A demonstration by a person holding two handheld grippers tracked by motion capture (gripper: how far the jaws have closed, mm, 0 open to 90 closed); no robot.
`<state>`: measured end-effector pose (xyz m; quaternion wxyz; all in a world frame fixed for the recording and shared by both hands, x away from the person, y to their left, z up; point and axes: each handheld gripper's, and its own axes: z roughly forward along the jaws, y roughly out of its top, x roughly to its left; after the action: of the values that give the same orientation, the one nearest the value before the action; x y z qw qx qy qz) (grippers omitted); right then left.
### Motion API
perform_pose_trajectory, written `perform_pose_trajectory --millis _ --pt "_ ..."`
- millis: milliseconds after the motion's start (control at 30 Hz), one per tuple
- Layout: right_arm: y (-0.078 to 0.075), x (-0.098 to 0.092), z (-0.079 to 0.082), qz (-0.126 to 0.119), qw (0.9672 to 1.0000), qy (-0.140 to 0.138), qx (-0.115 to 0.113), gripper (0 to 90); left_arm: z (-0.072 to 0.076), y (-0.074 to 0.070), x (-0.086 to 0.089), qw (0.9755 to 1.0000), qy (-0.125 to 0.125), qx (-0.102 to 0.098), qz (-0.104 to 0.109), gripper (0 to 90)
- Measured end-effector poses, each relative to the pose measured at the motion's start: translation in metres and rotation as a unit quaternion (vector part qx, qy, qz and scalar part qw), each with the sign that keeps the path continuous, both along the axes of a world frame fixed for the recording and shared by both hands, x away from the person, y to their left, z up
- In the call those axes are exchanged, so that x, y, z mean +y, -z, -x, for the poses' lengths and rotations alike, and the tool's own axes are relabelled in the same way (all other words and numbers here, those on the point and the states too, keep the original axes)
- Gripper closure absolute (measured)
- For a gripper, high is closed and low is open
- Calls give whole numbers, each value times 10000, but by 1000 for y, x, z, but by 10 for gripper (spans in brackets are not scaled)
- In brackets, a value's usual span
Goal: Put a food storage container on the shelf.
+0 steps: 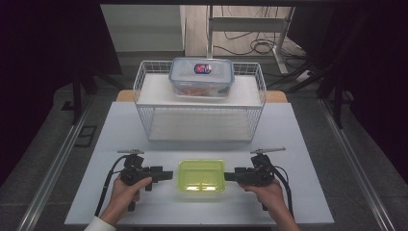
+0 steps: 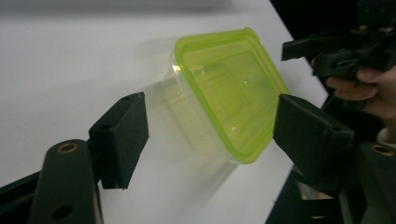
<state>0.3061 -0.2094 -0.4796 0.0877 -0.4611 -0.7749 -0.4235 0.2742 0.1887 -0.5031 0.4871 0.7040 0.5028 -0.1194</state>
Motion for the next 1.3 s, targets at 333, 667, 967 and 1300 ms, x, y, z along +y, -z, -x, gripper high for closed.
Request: perform_pose_trajectory --millis 333,667,967,1300 --pt "11 1 -5 -171 9993 108 315 374 -6 10 -3 9996 -1 273 97 298" --pt "23 7 -13 -393 9974 139 595 512 -17 25 -13 9965 103 654 507 431" --pt "32 10 -14 -710 9924 36 1008 736 -23 38 -22 9924 190 1021 665 696" --pt "22 6 -9 -988 9912 -8 878 809 -15 29 -16 9931 202 782 847 778"
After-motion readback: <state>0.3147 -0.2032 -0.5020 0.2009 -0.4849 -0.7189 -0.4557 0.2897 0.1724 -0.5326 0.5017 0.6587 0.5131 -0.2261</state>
